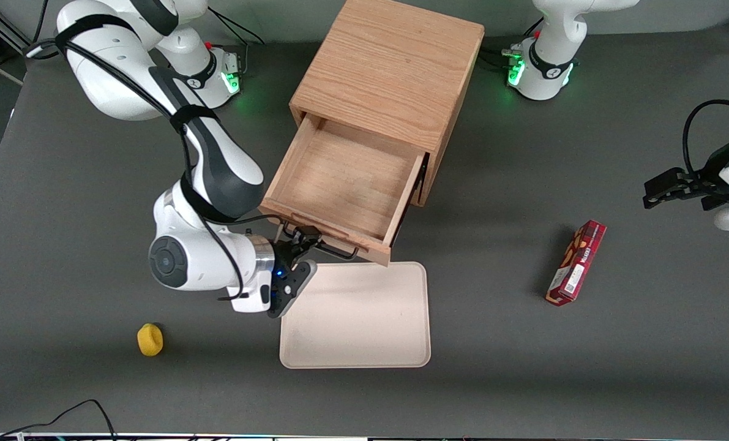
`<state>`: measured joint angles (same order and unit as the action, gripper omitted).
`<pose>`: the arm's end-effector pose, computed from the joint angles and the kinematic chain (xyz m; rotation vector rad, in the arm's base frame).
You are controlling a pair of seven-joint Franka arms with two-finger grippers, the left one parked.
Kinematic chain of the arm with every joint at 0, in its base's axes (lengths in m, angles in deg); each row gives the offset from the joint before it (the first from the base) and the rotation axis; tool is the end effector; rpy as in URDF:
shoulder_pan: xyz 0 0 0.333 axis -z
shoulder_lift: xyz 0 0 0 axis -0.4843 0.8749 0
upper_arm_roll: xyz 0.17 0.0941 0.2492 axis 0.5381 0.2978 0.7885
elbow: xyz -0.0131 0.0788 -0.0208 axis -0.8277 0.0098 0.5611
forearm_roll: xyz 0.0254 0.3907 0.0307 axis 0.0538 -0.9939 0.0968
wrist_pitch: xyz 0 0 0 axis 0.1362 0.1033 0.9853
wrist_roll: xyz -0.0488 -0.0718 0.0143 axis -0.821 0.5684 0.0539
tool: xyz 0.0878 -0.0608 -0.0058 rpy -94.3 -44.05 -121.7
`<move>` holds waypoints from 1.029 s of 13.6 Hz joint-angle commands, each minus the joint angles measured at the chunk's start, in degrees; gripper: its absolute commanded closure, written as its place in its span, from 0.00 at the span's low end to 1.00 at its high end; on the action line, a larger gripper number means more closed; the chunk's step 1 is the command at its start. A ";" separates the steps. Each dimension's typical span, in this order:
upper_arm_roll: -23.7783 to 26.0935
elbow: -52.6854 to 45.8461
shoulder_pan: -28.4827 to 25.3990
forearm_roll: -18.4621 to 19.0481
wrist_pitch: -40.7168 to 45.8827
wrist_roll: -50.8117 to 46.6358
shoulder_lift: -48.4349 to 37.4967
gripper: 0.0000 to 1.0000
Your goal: Open upper drawer
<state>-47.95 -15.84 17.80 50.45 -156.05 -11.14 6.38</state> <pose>0.6804 0.3168 0.3754 -2.4962 -1.0258 0.0804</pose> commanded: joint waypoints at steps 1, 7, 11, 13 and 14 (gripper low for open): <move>-1.17 -6.90 0.00 0.55 2.03 1.23 2.60 0.00; -4.51 -5.52 0.09 3.34 4.22 -2.87 -9.76 0.00; -7.83 0.71 1.32 6.51 10.01 -22.10 -20.57 0.00; -13.63 4.23 1.32 8.19 15.27 -23.29 -25.50 0.00; -17.05 4.86 1.32 8.80 22.87 -23.90 -27.35 0.00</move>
<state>-59.81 -17.38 18.97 57.93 -140.01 -32.51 -14.92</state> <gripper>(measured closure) 0.000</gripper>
